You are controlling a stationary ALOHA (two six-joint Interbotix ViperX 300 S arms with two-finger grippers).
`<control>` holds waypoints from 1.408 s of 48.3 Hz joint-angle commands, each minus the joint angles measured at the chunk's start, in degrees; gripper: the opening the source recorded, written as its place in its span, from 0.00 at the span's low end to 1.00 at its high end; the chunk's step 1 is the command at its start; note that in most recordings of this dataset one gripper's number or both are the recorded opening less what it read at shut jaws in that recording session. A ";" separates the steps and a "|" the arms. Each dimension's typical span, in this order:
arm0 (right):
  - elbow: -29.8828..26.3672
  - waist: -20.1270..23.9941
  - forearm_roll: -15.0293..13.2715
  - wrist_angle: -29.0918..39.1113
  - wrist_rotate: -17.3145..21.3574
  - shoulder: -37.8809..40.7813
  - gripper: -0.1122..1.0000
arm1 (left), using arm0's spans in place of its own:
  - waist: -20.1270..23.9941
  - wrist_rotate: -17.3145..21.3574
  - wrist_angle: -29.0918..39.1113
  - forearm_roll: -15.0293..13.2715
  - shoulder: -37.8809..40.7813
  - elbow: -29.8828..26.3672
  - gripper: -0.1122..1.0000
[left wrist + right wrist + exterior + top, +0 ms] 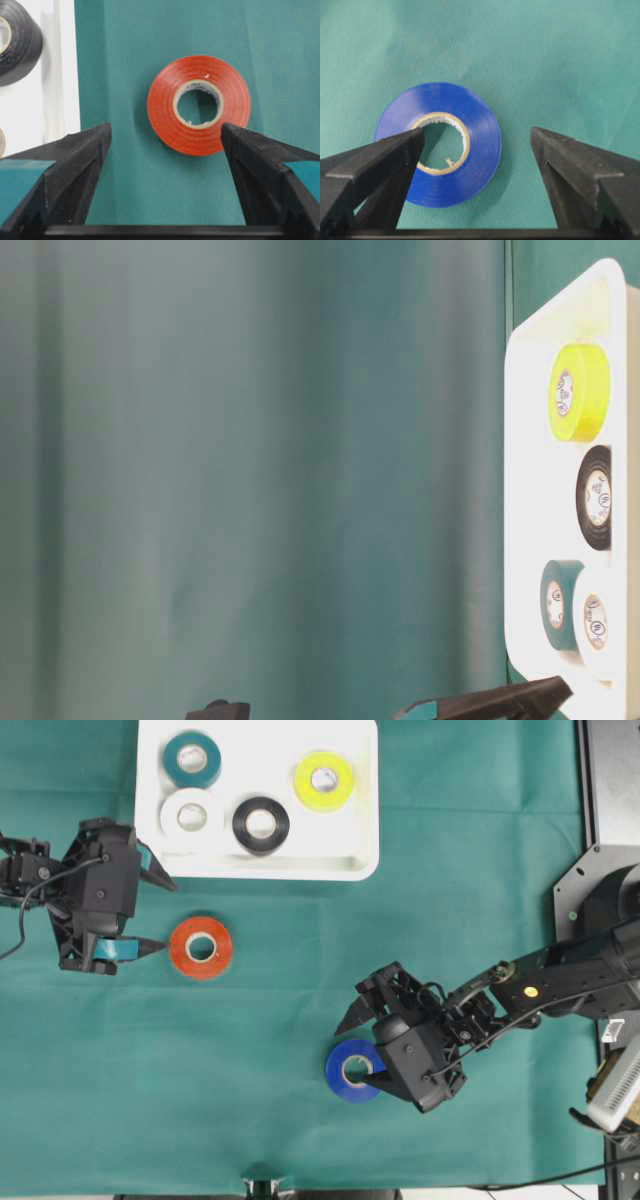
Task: Put the tape alternately from left to right into the white case.
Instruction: 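Move the right gripper over the blue tape roll and lower onto it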
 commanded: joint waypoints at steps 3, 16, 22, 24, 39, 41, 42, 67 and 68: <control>-1.49 0.18 0.09 1.32 0.09 -0.09 0.69 | -0.18 -0.09 -0.44 -0.09 -0.44 -0.79 0.91; -3.08 -0.62 -0.09 2.20 0.09 2.90 0.69 | -0.18 -0.09 -0.44 -0.09 -0.44 -0.70 0.91; -3.69 -0.79 -0.09 2.20 0.09 4.04 0.69 | -0.18 -0.09 -0.44 -0.09 -0.44 -0.62 0.91; -3.87 -0.79 -0.09 2.20 0.09 4.31 0.69 | -0.18 -0.09 -0.44 -0.09 -0.44 -0.62 0.91; -4.04 -0.88 -0.09 2.11 0.09 4.66 0.69 | -0.18 -0.09 -0.44 -0.09 -0.44 -0.53 0.91; -4.04 -0.88 -0.09 2.11 0.09 4.66 0.69 | -0.18 -0.09 -0.44 -0.09 -0.44 -0.53 0.91; -4.04 -0.88 -0.09 2.11 0.09 4.75 0.69 | -0.18 -0.09 -0.44 -0.09 -0.44 -0.53 0.90; -4.75 -0.88 -0.26 2.11 0.00 5.89 0.21 | -0.18 -0.09 -0.44 -0.09 -0.44 -0.53 0.90; -4.75 -0.88 -0.26 2.20 0.00 5.89 0.16 | -0.18 -0.09 -0.44 -0.09 -0.53 -0.53 0.91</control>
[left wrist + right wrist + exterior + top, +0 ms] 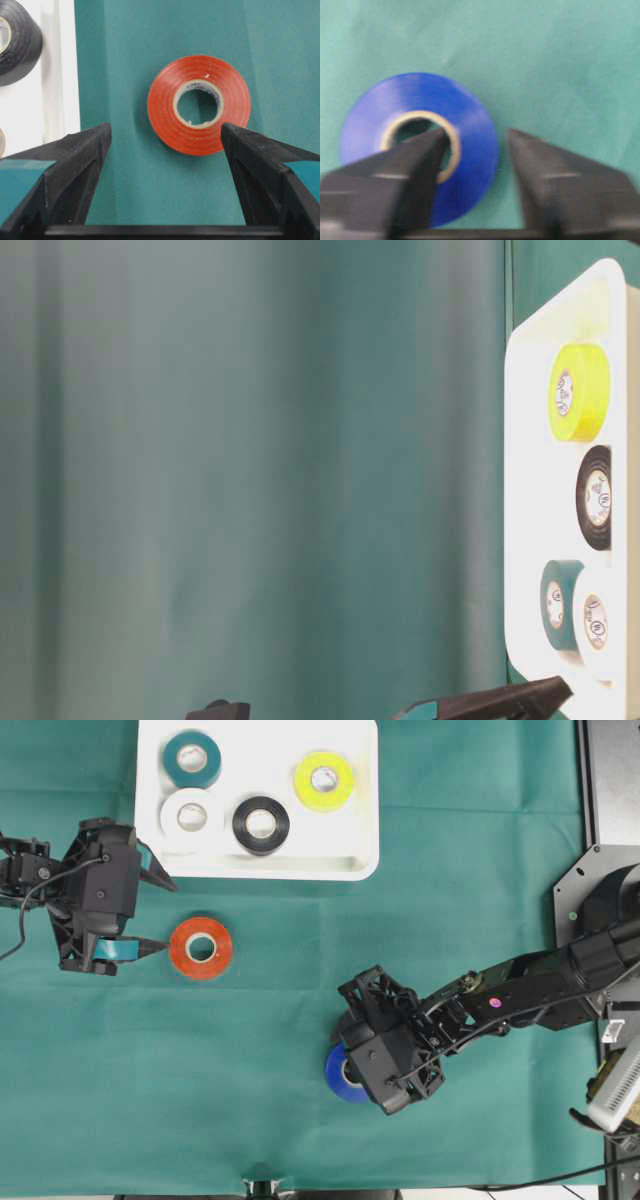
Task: Put the tape alternately from left to right into the white case.
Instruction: 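Move the right gripper over the blue tape roll and lower onto it, then grasp the blue roll and carry it into the tray with the right gripper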
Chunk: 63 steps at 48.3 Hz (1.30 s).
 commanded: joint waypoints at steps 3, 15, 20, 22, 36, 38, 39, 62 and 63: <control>-0.97 -0.18 -0.09 -0.18 0.18 -1.32 0.12 | -0.18 -0.09 -0.44 -0.09 -0.53 -0.53 0.91; -0.97 -0.18 -0.09 -0.18 0.18 -2.02 0.12 | -0.18 0.00 -0.44 -0.09 -0.53 -0.53 0.91; -0.97 -0.18 -0.09 -0.18 0.18 -2.11 0.12 | -0.18 0.00 -0.44 -0.09 -0.62 -0.53 0.91; -0.97 -0.18 -0.09 -0.18 0.18 -2.46 0.12 | -0.18 -0.09 -0.44 -0.09 -0.62 -0.44 0.91; -0.70 -0.18 -0.09 2.46 0.18 -8.88 0.12 | -0.18 0.00 -0.44 -0.09 -0.70 -0.44 0.91; -0.70 -0.18 -0.09 2.90 0.18 -9.49 0.12 | -0.18 0.00 -0.44 -0.09 -0.70 -0.44 0.91; -0.70 -0.18 -0.09 3.16 0.18 -9.67 0.12 | -0.18 0.00 -0.44 0.00 -0.70 -0.44 0.91; -1.58 -0.88 -0.70 4.04 -0.26 -10.63 0.12 | -0.18 0.00 -0.44 -0.09 -0.79 -0.44 0.91; -1.67 -1.23 -0.79 3.96 -0.26 -10.72 0.12 | -0.18 0.00 -0.44 -0.09 -0.79 -0.44 0.91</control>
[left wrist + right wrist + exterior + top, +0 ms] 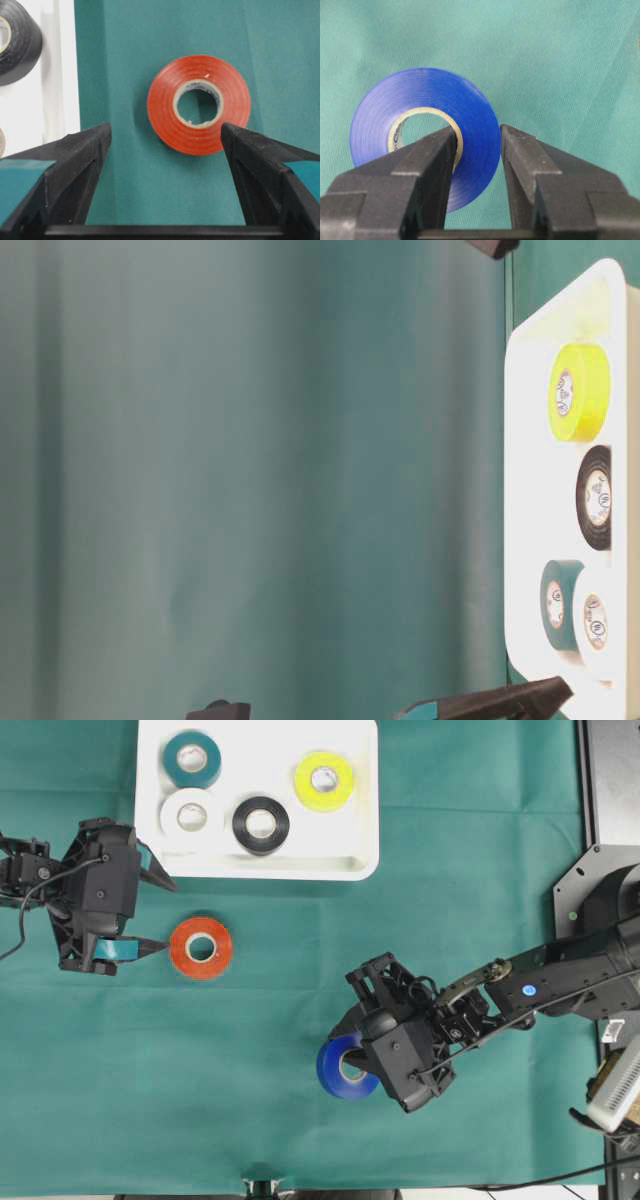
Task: Put the tape alternately from left to right into the white case.
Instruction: 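Grasp the blue roll and carry it into the tray with the right gripper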
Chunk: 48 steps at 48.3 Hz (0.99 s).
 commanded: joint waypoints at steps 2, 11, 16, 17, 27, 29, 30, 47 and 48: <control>-1.58 -1.41 -0.44 -0.26 -0.09 -1.76 0.12 | -0.18 0.09 -0.44 -0.09 -0.79 -0.53 0.91; -1.58 -4.92 -0.53 -0.26 -0.18 -2.37 0.12 | -0.18 0.09 -0.44 -0.09 -0.79 -0.53 0.91; -1.58 -7.38 -0.53 -0.26 -0.35 -2.72 0.12 | -0.18 0.09 -0.44 -0.09 -0.79 -0.53 0.91; -1.58 -7.91 -0.53 -0.26 -0.35 -2.81 0.12 | -0.18 0.09 -0.44 -0.09 -0.79 -0.53 0.91; -1.76 -14.06 -1.67 -0.26 -0.53 -3.08 0.12 | -0.18 0.09 -0.44 -0.09 -0.79 -0.53 0.91; -1.76 -15.64 -2.37 -0.26 -0.53 -3.08 0.12 | -0.18 0.09 -0.44 -0.09 -0.79 -0.53 0.91; -1.85 -16.35 -2.64 -0.26 -0.44 -3.08 0.12 | -0.18 0.09 -0.44 -0.09 -0.79 -0.53 0.91; -2.64 -26.02 -5.71 -0.26 -0.44 -3.08 0.12 | -0.18 0.09 -0.44 0.00 -0.88 -0.79 0.91; -2.64 -26.63 -5.80 -0.26 -0.44 -3.08 0.12 | -0.18 0.09 -0.44 -0.09 -0.88 -0.88 0.91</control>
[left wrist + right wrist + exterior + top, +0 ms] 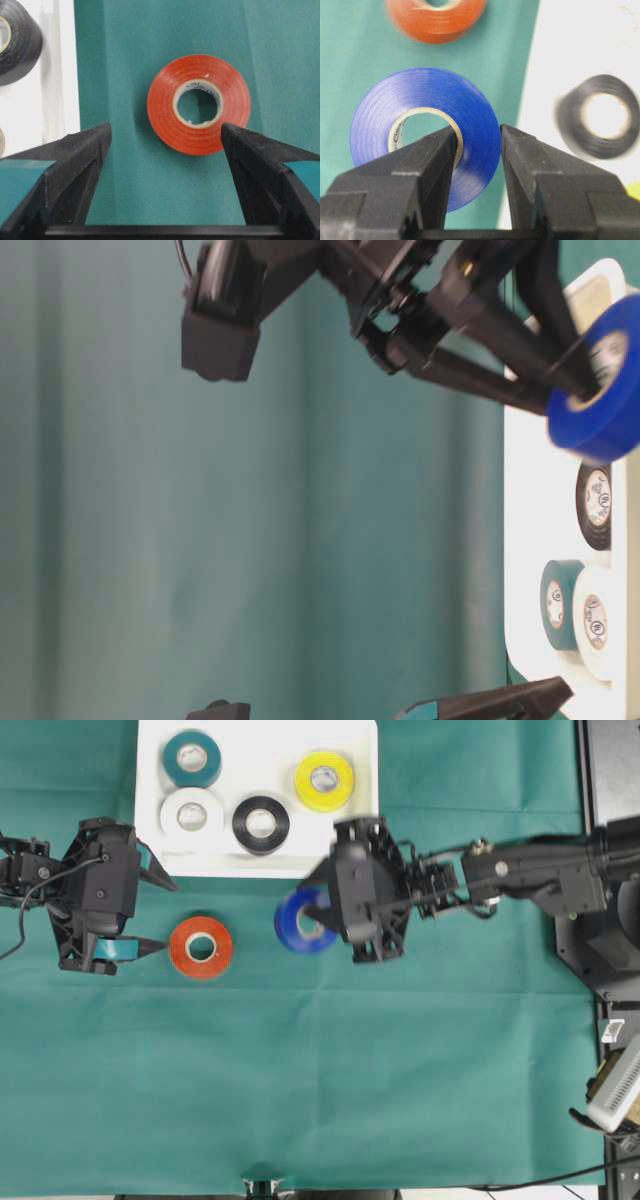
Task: Put the tape alternately from left to right into the white case.
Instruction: 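Grasp the blue roll and carry it into the tray with the right gripper, then release the blue roll beside the yellow roll and withdraw the right gripper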
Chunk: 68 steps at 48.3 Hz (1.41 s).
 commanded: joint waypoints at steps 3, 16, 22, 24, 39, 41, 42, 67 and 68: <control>-1.41 -4.22 -0.88 -0.26 0.09 -1.58 0.12 | -0.18 0.09 -0.44 -0.09 -0.88 -0.70 0.91; -1.41 -12.22 -2.64 -0.26 0.09 -0.70 0.12 | -0.18 0.09 -0.35 -0.09 -0.88 -0.79 0.91; -1.41 -14.77 -3.16 -0.35 0.09 0.09 0.12 | -0.18 0.09 -0.44 0.00 -0.79 -0.79 0.91; -1.41 -15.29 -3.25 -0.35 0.09 0.35 0.12 | -0.18 0.09 -0.44 -0.09 -0.88 -0.79 0.91; -1.41 -16.96 -3.96 -0.26 0.09 1.76 0.12 | -0.18 0.09 -0.44 -0.09 -0.79 -0.88 0.91; -1.41 -16.96 -3.96 -0.26 0.00 1.76 0.12 | -0.18 0.09 -0.44 -0.09 -0.88 -0.88 0.90; -1.41 -16.96 -3.96 -0.26 0.00 1.76 0.12 | -0.18 0.09 -0.44 -0.09 -0.88 -0.88 0.91; -0.88 -16.96 -3.96 -0.18 0.53 1.76 0.12 | -0.18 0.00 -0.44 -0.09 -0.88 -1.23 0.91; -0.88 -16.96 -3.96 -0.18 0.53 1.76 0.12 | -0.18 0.00 -0.44 -0.09 -0.79 -1.23 0.91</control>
